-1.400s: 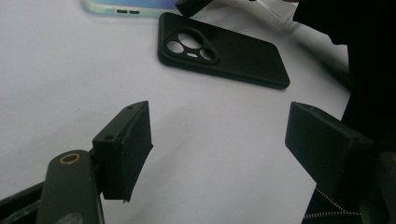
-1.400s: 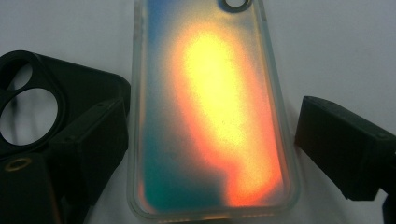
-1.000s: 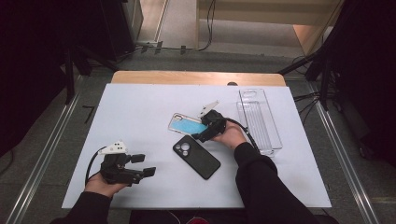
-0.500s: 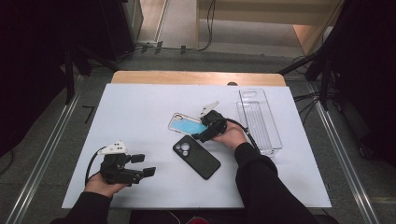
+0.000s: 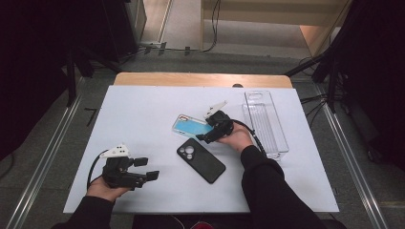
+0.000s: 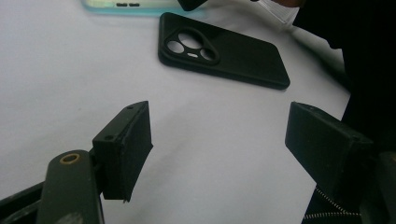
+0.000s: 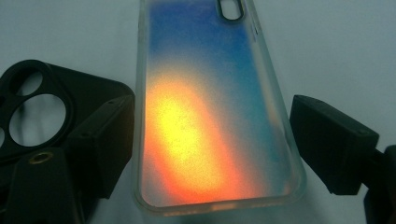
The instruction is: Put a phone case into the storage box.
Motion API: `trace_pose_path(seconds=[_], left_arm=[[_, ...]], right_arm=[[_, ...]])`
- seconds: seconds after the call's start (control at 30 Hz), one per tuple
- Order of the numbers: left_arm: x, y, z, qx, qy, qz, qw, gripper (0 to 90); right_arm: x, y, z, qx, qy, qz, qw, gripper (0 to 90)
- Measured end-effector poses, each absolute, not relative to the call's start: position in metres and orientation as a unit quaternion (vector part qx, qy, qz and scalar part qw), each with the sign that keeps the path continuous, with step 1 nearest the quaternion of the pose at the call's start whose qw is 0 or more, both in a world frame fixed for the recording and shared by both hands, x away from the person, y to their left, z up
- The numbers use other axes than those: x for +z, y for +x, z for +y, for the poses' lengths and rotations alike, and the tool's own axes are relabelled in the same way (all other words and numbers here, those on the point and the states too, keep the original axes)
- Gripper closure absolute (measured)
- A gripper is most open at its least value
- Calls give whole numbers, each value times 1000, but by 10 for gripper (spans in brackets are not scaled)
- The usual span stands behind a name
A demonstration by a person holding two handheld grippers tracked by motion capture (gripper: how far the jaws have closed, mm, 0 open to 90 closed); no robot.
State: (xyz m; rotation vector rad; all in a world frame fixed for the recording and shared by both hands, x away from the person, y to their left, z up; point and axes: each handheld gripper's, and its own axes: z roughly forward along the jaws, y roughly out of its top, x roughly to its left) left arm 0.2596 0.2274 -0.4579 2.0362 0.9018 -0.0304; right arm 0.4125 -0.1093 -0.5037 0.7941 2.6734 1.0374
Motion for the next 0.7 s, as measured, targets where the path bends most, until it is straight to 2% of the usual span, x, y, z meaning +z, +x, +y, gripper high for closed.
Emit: trace_pose_path(seconds=[0.7], left_arm=[[-456, 261, 225, -20, 818, 372, 439, 232]], right_arm=[[-471, 401, -119, 398, 323, 858, 35, 151]])
